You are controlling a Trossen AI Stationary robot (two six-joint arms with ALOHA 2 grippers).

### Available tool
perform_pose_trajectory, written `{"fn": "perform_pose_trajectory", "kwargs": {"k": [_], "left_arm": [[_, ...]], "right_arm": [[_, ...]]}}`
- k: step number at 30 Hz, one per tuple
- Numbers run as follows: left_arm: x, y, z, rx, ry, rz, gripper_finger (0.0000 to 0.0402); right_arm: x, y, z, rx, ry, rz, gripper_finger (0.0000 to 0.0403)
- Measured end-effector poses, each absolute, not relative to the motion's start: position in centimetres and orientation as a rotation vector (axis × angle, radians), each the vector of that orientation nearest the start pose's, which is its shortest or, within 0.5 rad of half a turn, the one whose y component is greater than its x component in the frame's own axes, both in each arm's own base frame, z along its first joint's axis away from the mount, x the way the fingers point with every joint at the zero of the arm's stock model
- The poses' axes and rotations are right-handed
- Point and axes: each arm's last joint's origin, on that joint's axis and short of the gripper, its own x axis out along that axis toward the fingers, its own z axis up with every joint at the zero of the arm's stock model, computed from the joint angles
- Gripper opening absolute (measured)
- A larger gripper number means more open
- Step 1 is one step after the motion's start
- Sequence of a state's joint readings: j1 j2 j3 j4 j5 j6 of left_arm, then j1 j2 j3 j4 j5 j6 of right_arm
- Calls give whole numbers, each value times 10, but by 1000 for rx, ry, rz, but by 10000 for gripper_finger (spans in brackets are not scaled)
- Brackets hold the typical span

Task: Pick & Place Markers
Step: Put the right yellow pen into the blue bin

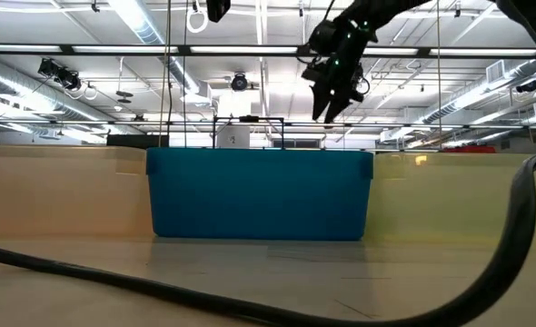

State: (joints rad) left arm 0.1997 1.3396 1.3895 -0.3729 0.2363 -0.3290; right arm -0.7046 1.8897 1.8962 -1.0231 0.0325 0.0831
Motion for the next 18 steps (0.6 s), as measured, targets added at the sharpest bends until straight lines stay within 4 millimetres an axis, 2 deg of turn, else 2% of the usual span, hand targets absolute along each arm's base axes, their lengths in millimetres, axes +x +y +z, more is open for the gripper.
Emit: {"fn": "perform_pose_trajectory", "kwargs": {"k": [10,18], "left_arm": [[288,51,402,-400,320,17,172],[288,51,402,-423,320,19,172]], "right_arm": [[298,-261,274,482,1056,-696,207],[296,-262,248,492,1067,-702,207]]}}
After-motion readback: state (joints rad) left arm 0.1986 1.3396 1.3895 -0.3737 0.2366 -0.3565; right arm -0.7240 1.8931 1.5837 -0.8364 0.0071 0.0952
